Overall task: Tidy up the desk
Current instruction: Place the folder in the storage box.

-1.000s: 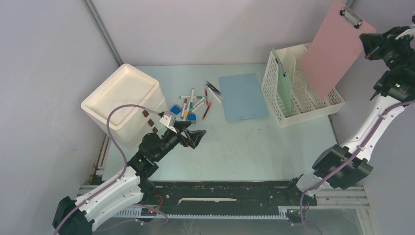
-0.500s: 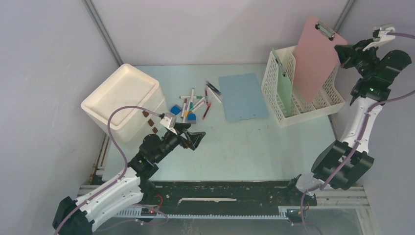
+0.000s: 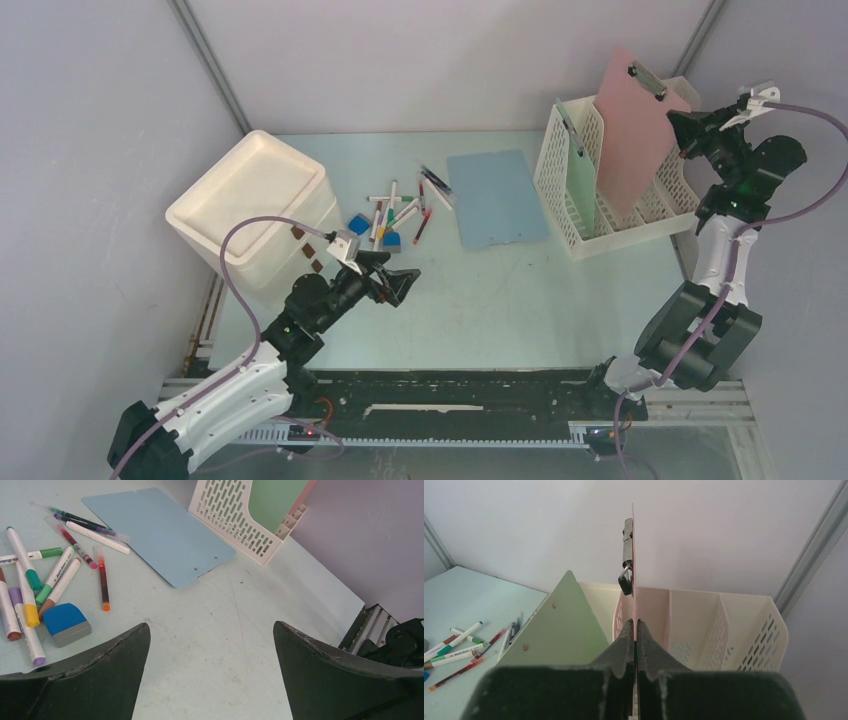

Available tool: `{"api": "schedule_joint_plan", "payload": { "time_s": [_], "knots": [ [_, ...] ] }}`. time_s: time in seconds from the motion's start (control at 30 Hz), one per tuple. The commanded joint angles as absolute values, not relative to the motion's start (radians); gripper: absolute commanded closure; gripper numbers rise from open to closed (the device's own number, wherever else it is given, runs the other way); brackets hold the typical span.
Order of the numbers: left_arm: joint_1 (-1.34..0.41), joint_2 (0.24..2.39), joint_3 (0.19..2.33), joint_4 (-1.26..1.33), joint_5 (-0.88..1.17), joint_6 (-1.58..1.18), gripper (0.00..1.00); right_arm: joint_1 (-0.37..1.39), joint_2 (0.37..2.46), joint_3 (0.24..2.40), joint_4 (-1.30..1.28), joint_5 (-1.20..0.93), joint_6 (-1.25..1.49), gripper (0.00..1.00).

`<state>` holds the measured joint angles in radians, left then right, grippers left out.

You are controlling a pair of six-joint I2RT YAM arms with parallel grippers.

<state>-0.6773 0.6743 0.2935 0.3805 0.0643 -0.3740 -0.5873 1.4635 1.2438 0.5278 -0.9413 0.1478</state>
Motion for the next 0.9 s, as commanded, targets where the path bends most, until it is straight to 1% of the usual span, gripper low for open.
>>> {"api": "schedule_joint_plan", "payload": {
  "time_s": [0.0,0.43,0.67,0.73,0.8,0.87],
  "knots": [
    [-0.67,0.681,0.302,0.425,0.073,-0.386,0.0,-0.591,1.459,1.234,0.7,-0.966,0.202,1.0],
    [-0.669,0.703,0.308,0.444,0.076,-0.39,0.0,-0.621,1.455,1.096,0.721,-0.992,0.194,0.99],
    [-0.668,0.723,0.31,0.458,0.088,-0.396,0.0,-0.637,1.445,1.03,0.663,-1.02,0.129,0.85],
    [-0.668,0.729,0.312,0.465,0.097,-0.4,0.0,-0.645,1.435,1.022,0.632,-1.033,0.113,0.78],
    [-0.668,0.736,0.314,0.471,0.107,-0.406,0.0,-0.656,1.417,1.019,0.592,-1.04,0.098,0.62],
    [-0.668,0.745,0.316,0.478,0.118,-0.414,0.0,-0.669,1.389,1.019,0.535,-1.037,0.075,0.42]
  ]
}}
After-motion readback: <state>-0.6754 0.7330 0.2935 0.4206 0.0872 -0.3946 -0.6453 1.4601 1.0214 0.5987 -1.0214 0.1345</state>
